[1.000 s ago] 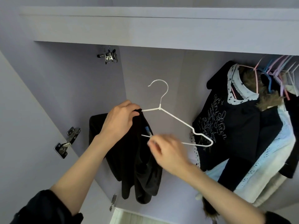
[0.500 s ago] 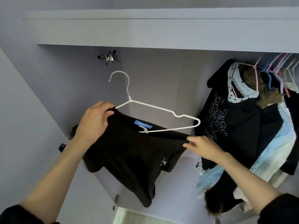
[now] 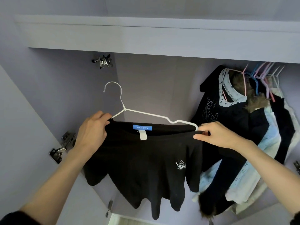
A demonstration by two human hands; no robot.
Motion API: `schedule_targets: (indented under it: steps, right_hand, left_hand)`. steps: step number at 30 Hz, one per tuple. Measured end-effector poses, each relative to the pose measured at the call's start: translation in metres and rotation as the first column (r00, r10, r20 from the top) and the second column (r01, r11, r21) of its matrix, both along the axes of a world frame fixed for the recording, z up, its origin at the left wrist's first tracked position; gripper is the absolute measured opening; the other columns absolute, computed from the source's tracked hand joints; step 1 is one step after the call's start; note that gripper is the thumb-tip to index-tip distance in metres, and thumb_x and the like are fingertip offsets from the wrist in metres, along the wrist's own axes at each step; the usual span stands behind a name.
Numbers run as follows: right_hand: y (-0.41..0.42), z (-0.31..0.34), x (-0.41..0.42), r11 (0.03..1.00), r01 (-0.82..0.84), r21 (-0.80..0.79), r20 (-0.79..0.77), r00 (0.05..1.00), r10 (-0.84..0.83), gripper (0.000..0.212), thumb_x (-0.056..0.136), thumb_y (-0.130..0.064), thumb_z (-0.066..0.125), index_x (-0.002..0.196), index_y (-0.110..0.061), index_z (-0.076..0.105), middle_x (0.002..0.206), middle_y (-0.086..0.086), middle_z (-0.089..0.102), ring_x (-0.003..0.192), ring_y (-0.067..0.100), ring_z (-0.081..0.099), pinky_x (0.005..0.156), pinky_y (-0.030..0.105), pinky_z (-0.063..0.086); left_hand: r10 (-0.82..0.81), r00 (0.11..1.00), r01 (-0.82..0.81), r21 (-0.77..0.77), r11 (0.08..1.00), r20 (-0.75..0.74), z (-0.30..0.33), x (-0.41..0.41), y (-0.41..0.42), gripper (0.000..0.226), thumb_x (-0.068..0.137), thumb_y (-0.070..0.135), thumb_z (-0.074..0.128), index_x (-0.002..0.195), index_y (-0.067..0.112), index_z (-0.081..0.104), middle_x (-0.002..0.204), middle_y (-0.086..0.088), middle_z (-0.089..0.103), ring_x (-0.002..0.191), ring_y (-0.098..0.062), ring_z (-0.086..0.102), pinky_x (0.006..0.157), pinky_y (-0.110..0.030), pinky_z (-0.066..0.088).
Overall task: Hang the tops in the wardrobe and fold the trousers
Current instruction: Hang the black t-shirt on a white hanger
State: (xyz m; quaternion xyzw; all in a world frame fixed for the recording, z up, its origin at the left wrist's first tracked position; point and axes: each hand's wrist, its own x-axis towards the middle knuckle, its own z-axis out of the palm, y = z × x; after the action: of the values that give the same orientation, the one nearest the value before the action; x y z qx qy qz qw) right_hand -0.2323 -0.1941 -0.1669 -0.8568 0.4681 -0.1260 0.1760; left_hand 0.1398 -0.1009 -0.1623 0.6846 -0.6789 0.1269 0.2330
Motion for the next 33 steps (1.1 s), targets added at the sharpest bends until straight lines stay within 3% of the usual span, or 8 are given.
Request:
schedule_targets:
  steps: [4, 13, 16, 18, 21, 24, 28, 33]
  right_hand:
    - [-0.004, 0.019, -0.007, 0.99, 0.042, 0.137, 0.031, 0.998, -0.047, 0.038, 0.083, -0.034, 0.067, 0.061, -0.005, 0.055, 0.056, 0.001, 0.047, 0.054, 0.009, 0.04, 0.059, 0.026, 0.037]
    - [0.025, 0.035, 0.055, 0.958, -0.241, -0.154, -0.199, 0.958, 0.209, 0.018, 0.086, -0.034, 0.06, 0.077, -0.02, 0.065, 0.065, -0.012, 0.045, 0.075, 0.014, 0.055, 0.075, 0.037, 0.049]
    - [0.026, 0.038, 0.047, 0.986, -0.118, 0.121, 0.114, 0.988, 0.104, 0.011, 0.079, -0.038, 0.069, 0.089, -0.041, 0.07, 0.067, -0.011, 0.062, 0.065, 0.001, 0.055, 0.068, 0.02, 0.045]
    - [0.018, 0.04, 0.042, 1.0, 0.001, 0.011, 0.292, 0.957, -0.004, 0.019, 0.077, -0.041, 0.069, 0.096, -0.044, 0.068, 0.067, -0.011, 0.058, 0.064, 0.002, 0.05, 0.069, 0.021, 0.041]
    - [0.013, 0.04, 0.06, 0.98, -0.02, -0.196, 0.151, 0.987, 0.051, 0.033, 0.083, -0.037, 0.066, 0.115, -0.028, 0.065, 0.091, -0.008, 0.055, 0.088, 0.009, 0.05, 0.086, 0.026, 0.039]
    - [0.022, 0.034, 0.087, 0.996, -0.053, -0.067, 0.241, 0.968, 0.068, 0.013, 0.093, -0.022, 0.057, 0.095, -0.02, 0.07, 0.073, -0.008, 0.057, 0.069, 0.013, 0.051, 0.072, 0.031, 0.043]
    - [0.025, 0.023, 0.088, 0.999, 0.015, 0.029, 0.421, 0.907, -0.026, 0.021, 0.095, -0.012, 0.05, 0.081, -0.019, 0.064, 0.06, -0.009, 0.045, 0.054, 0.005, 0.039, 0.055, 0.016, 0.032]
    - [0.017, 0.022, 0.067, 0.996, 0.061, 0.062, 0.466, 0.881, -0.083, 0.03, 0.095, -0.011, 0.048, 0.077, -0.031, 0.06, 0.071, 0.005, 0.055, 0.066, 0.025, 0.047, 0.064, 0.027, 0.036]
  left_hand:
    - [-0.015, 0.998, 0.015, -0.001, 1.0, 0.068, 0.002, 0.0, 0.001, 0.024, 0.068, -0.016, 0.069, 0.081, 0.003, 0.065, 0.073, -0.014, 0.056, 0.054, -0.033, 0.052, 0.053, -0.028, 0.033]
    - [-0.102, 0.994, 0.099, -0.082, 0.992, -0.034, 0.001, -0.043, -0.007, 0.025, 0.071, -0.012, 0.072, 0.09, 0.004, 0.07, 0.073, -0.008, 0.058, 0.055, -0.03, 0.056, 0.051, -0.025, 0.035]
    - [-0.074, 0.986, 0.058, -0.107, 0.993, -0.15, 0.002, -0.038, -0.005, 0.023, 0.078, -0.009, 0.068, 0.096, 0.003, 0.07, 0.082, -0.008, 0.062, 0.062, -0.03, 0.063, 0.053, -0.027, 0.043]
    - [-0.106, 0.983, 0.088, -0.123, 0.989, -0.148, 0.003, -0.041, -0.002, 0.023, 0.077, -0.01, 0.069, 0.095, 0.003, 0.071, 0.083, -0.007, 0.064, 0.064, -0.027, 0.066, 0.055, -0.026, 0.044]
    - [-0.166, 0.976, 0.147, -0.137, 0.98, -0.138, 0.007, -0.051, -0.003, 0.022, 0.076, -0.009, 0.07, 0.092, 0.004, 0.071, 0.082, -0.004, 0.064, 0.062, -0.022, 0.065, 0.054, -0.022, 0.042]
    - [-0.214, 0.958, 0.191, -0.131, 0.973, -0.192, 0.011, -0.055, -0.005, 0.017, 0.082, -0.003, 0.066, 0.096, 0.004, 0.071, 0.085, -0.005, 0.063, 0.065, -0.023, 0.063, 0.058, -0.024, 0.045]
    - [-0.257, 0.931, 0.253, -0.049, 0.966, -0.26, 0.012, -0.036, 0.0, 0.025, 0.091, 0.017, 0.059, 0.114, 0.01, 0.065, 0.099, -0.002, 0.062, 0.088, -0.019, 0.061, 0.081, -0.036, 0.049]
    - [-0.009, 0.974, 0.026, 0.074, 0.997, -0.226, -0.006, 0.007, 0.012, 0.031, 0.089, 0.014, 0.061, 0.12, 0.009, 0.061, 0.107, -0.01, 0.064, 0.097, -0.028, 0.062, 0.084, -0.037, 0.047]
